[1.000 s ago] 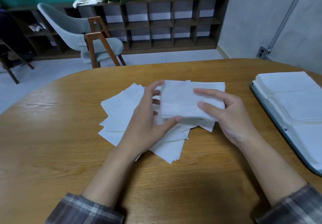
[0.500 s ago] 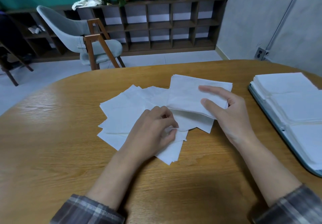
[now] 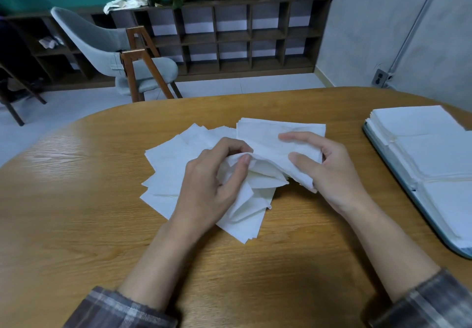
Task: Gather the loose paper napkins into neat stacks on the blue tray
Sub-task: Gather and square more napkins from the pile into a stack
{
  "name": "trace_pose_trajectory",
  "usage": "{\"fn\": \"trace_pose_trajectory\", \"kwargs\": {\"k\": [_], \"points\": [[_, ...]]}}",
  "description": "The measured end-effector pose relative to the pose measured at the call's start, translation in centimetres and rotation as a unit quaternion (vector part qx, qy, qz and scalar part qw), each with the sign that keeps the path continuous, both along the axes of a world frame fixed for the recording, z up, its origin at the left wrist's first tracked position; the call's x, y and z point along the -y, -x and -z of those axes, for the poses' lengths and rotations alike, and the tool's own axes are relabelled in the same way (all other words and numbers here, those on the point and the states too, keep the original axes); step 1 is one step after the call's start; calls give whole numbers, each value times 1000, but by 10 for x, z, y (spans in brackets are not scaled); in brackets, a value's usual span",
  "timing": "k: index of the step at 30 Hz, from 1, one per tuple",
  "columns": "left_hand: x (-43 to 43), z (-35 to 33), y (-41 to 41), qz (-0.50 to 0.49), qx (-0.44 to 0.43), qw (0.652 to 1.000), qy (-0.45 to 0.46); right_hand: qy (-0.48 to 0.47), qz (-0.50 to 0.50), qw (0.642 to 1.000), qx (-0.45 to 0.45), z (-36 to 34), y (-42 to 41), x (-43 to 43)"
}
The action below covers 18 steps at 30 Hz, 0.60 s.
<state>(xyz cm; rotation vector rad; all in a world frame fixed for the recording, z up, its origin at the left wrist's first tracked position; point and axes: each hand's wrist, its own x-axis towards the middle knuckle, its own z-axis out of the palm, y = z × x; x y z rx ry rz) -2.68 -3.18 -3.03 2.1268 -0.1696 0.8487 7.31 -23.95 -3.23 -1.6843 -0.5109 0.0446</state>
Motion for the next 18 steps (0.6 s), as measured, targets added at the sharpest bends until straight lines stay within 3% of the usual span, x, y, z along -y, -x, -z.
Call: {"fn": "trace_pose_trajectory", "kwargs": {"k": [6, 15, 18], "points": [[-2, -6, 2, 0, -2, 1000, 5, 6, -1, 1000, 2, -6, 4, 1], [-1, -19, 5, 7, 15, 995, 103, -1, -4, 1000, 13, -9, 2, 3], [0, -20, 4, -4, 10, 984, 175, -68, -46, 996, -19, -6, 1, 1]]}}
